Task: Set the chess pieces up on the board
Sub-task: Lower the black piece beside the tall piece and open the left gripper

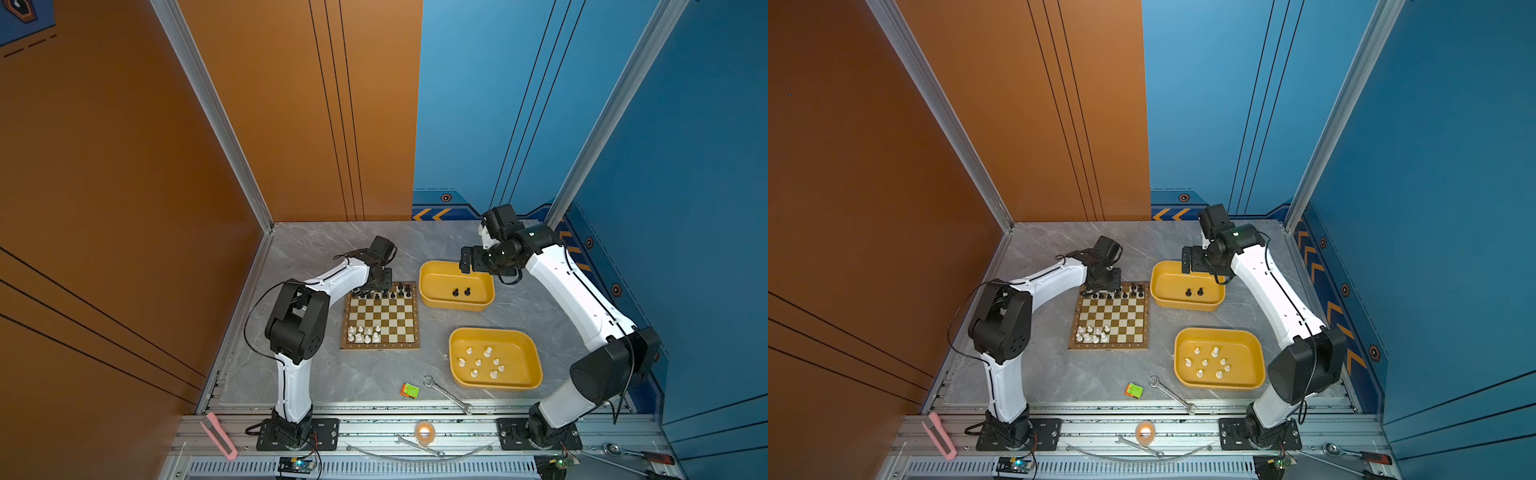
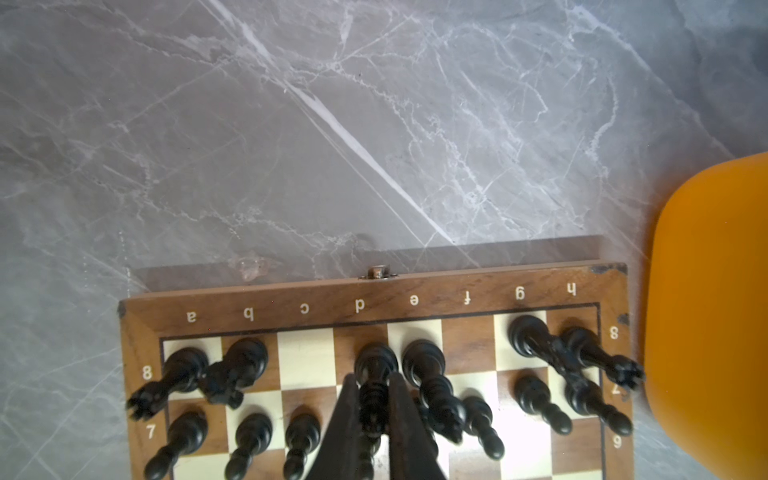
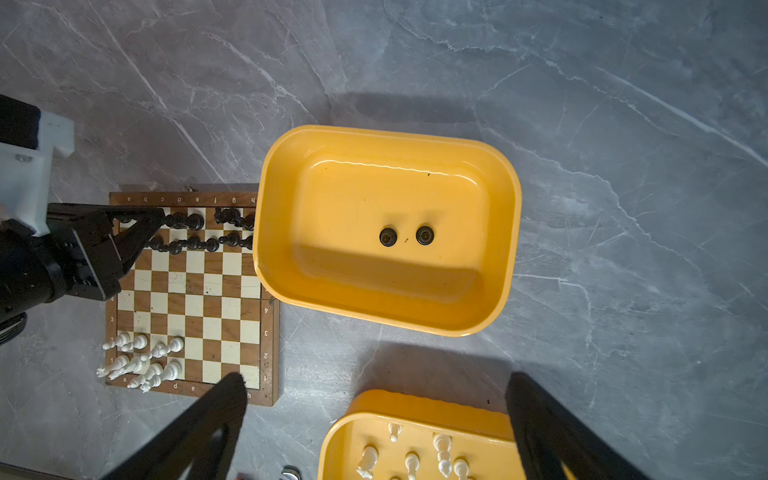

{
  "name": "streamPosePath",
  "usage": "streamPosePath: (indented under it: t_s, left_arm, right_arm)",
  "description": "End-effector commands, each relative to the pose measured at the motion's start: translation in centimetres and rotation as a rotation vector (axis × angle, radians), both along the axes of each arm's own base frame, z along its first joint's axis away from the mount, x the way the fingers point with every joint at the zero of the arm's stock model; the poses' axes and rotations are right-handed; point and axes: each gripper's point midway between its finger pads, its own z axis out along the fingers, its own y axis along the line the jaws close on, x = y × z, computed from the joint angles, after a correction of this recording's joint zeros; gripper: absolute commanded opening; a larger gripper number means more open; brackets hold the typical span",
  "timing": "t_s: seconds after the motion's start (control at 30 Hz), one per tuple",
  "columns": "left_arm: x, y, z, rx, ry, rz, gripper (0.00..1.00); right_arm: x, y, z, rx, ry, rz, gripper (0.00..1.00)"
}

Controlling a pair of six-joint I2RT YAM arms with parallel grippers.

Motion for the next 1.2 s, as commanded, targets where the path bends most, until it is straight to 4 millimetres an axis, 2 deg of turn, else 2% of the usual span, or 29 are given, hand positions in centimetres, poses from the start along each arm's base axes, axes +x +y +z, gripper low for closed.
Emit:
streamPosePath:
  t_s: [0.0, 0.57, 0.7, 0.8, 0.97, 1.17]
  left_arm:
    - [0.0, 0.2, -0.9, 0.023, 0.010, 0.017, 0.10]
    - [0.3, 0.4, -0.9, 0.044, 0.005, 0.012, 0.12]
    - [0.3, 0.1, -1.1, 0.030, 0.015, 0.008, 0.21]
    - [0.3, 0.0, -1.0, 0.025, 0.016, 0.003, 0.32]
    - [0.4, 0.1, -0.4, 0.027, 0.005, 0.003, 0.40]
    - [0.8, 0.2, 1.2, 0.030, -0.022, 0.000, 0.48]
  right_arm:
    - [-0.6, -1.0, 0.2, -0.034, 0.010, 0.001, 1.00]
    - [-0.5, -1.0, 0.0, -0.032, 0.018, 0.003, 1.00]
    - [-0.4, -0.9, 0.0, -0.029, 0.018, 0.004, 1.00]
    - [-0.4, -0.9, -0.1, -0.029, 0.021, 0.004, 1.00]
    - [-0.2, -0.7, -0.2, -0.027, 0.023, 0.006, 1.00]
    - [0.0, -0.7, -0.1, -0.026, 0.020, 0.007, 1.00]
